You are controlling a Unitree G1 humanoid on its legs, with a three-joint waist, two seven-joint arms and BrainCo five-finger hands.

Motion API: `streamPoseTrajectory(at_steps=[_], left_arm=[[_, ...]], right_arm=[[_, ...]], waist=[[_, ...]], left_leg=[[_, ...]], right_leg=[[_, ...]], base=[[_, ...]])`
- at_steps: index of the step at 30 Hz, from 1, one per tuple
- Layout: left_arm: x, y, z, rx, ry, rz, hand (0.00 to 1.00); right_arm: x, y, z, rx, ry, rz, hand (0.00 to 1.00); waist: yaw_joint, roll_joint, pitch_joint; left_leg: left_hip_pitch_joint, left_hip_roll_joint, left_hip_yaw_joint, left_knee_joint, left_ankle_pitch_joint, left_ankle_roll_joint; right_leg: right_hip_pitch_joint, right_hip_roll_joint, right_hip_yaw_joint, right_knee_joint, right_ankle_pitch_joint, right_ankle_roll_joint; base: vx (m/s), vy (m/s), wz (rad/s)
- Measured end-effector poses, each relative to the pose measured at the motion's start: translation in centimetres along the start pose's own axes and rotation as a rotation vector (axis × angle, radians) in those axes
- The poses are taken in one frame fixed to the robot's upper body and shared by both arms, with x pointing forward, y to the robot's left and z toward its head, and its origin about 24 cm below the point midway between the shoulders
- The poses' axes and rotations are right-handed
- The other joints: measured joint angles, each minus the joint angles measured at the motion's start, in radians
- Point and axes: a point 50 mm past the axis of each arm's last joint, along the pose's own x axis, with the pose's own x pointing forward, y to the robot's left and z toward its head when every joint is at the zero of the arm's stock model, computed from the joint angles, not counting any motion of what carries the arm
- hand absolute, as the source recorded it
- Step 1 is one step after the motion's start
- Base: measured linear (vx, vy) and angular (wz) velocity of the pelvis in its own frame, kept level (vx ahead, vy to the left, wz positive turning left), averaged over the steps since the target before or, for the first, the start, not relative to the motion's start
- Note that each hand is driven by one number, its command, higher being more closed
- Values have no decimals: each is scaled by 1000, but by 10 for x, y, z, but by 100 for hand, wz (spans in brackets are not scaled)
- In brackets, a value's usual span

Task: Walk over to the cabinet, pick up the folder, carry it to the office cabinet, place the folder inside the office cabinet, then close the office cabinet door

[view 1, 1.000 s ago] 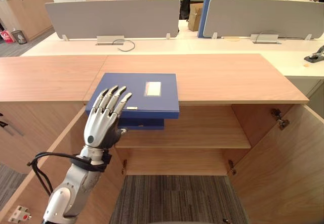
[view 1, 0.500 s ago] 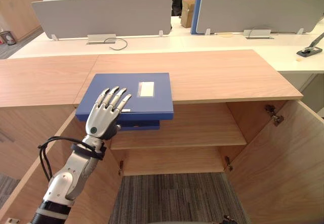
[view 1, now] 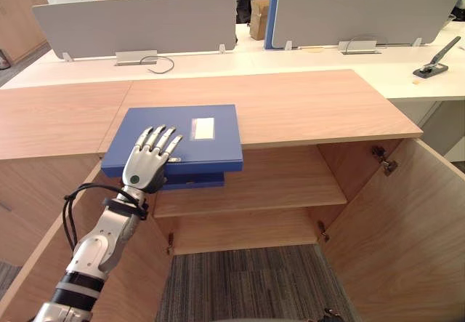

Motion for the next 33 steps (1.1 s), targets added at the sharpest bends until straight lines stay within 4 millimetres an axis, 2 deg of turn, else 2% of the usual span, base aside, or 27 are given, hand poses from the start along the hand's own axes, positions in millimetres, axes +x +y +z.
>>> streamPoseTrajectory(at_steps=[5,6,14,23,25,28,30,32,33], left_arm=[[-6,-16,-10,-18,103,-79,0],[-6,-17,-12,-48,142,-74,100],[0,-10,-25,-86,264,-9,100],[2,-5,-23,-117,281,39,100],[1,-1,-17,-131,262,63,100],[-2,6,3,-187,209,96,100],[-6,18,30,-307,132,150,100],[-8,24,45,-372,87,175,100],[-9,31,59,-441,37,201,100]], right_arm=[[0,0,1,-2,-3,2,0],[0,0,2,-3,-8,2,0],[0,1,10,-11,-40,13,0],[0,3,9,-36,-39,27,0],[0,3,9,-36,-38,27,0],[0,3,9,-36,-37,27,0],[0,3,9,-36,-37,27,0],[0,3,8,-36,-36,27,0],[0,4,8,-35,-35,27,0]], waist=[[-10,0,10],[-11,-1,16],[-17,-3,23],[-20,-4,23],[-20,-4,23],[-18,-4,24],[-15,-4,24],[-14,-4,23],[-14,-3,23]], left_leg=[[2,1,4,0,0,0],[3,1,6,0,0,-1],[6,2,14,0,-1,-2],[8,2,16,-1,-1,-1],[8,1,16,-1,-1,-1],[8,1,16,-1,-2,-1],[8,0,15,-1,-2,0],[8,0,15,-1,-2,0],[8,0,15,-1,-2,0]], right_leg=[[0,0,5,0,1,1],[0,0,7,0,2,1],[-1,1,16,0,6,2],[0,0,17,-1,9,3],[0,0,17,-1,9,3],[0,-1,16,-1,9,3],[0,-1,15,-1,9,3],[0,-2,14,-1,9,3],[0,-2,14,-1,9,3]], base=[[-22,0,-2],[-36,2,-4],[-34,1,-3],[-15,0,0],[0,0,0],[0,0,0],[0,0,0],[0,0,0],[0,0,0]])
